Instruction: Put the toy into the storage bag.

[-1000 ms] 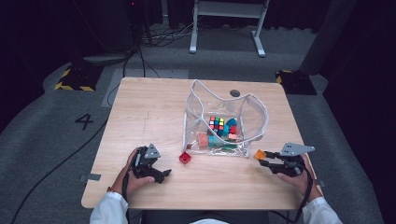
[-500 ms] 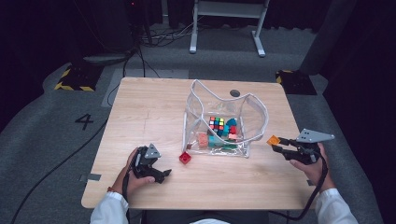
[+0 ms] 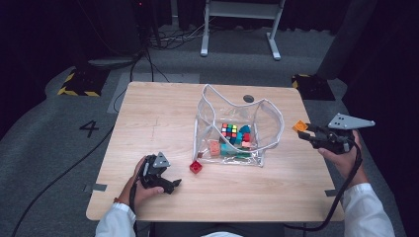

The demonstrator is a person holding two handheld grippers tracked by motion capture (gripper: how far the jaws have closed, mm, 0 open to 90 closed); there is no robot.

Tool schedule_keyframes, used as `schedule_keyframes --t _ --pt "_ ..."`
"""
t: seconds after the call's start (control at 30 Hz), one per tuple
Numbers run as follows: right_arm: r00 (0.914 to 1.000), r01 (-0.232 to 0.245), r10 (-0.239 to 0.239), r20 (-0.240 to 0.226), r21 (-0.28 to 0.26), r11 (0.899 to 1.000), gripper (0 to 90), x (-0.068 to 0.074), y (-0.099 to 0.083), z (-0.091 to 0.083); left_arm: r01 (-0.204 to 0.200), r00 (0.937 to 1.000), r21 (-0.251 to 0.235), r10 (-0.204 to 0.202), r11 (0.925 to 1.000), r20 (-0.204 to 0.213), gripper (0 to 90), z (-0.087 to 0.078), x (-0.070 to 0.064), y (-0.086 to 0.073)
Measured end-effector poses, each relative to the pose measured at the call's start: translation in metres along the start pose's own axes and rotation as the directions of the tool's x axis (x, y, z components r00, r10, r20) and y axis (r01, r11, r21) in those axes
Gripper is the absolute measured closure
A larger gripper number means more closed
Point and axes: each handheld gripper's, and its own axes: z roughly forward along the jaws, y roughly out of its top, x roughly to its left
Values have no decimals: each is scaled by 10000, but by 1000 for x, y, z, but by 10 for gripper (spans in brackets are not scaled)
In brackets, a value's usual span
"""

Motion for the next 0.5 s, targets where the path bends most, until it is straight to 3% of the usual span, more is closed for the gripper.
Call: schedule_keyframes --t 0.27,0.5 --pt "9999 164 -163 57 -282 9995 593 -7 28 -1 3 10000 -1 -3 10000 1 19 0 0 0" --pt "9994 339 -341 -111 -185 9993 593 -4 49 10 -1 10000 1 1 10000 -8 19 0 0 0"
